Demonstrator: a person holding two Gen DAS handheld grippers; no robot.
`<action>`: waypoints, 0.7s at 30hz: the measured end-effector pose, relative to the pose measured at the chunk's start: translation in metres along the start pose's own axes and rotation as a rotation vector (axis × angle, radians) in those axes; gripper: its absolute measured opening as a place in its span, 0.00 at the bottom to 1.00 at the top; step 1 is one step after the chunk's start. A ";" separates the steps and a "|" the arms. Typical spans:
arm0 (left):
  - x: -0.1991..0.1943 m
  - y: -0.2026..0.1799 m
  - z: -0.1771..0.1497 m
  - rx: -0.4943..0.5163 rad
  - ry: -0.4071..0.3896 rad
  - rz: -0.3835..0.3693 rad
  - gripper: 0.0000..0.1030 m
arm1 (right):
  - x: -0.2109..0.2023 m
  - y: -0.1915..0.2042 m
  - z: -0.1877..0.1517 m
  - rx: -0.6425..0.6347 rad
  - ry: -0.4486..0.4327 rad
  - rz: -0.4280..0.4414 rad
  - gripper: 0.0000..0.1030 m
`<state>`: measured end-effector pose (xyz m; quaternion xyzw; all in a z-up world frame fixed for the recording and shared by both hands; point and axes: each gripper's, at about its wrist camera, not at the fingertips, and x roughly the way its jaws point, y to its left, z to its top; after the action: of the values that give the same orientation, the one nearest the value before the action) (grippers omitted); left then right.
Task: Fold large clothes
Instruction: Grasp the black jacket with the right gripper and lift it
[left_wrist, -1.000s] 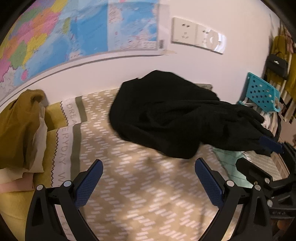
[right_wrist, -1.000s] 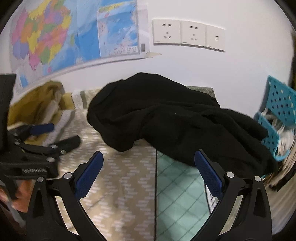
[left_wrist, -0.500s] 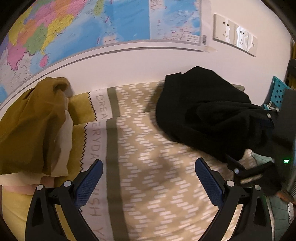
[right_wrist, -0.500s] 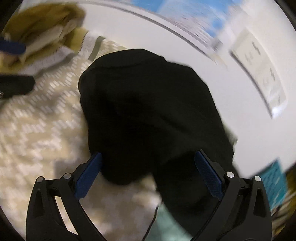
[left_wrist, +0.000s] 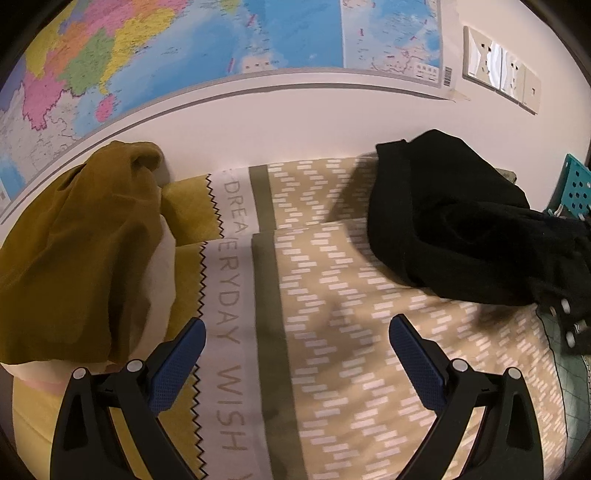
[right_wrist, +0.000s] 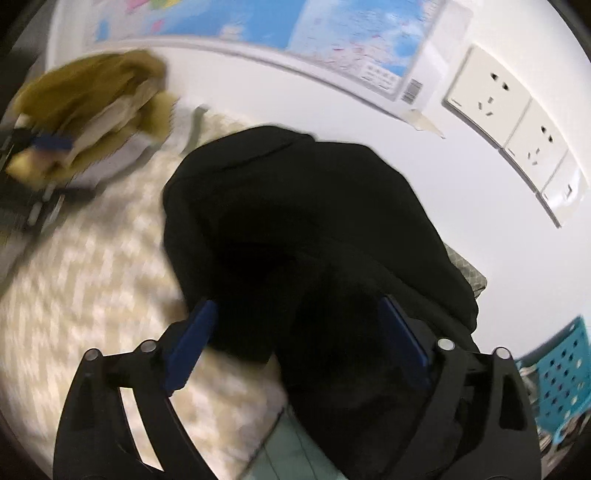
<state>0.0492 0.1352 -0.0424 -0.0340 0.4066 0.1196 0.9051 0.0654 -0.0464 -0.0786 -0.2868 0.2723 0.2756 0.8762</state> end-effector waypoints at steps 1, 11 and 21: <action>0.002 0.002 0.000 -0.001 0.002 -0.001 0.93 | -0.001 0.002 -0.007 -0.037 0.010 0.006 0.90; 0.012 -0.003 -0.001 0.013 0.029 0.022 0.93 | 0.056 0.041 0.011 -0.258 -0.025 -0.135 0.93; 0.018 0.003 0.012 0.029 -0.009 0.053 0.93 | 0.019 -0.026 0.065 0.078 -0.138 0.064 0.07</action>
<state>0.0686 0.1432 -0.0478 -0.0097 0.4050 0.1376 0.9039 0.1158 -0.0160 -0.0367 -0.2237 0.2308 0.3119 0.8941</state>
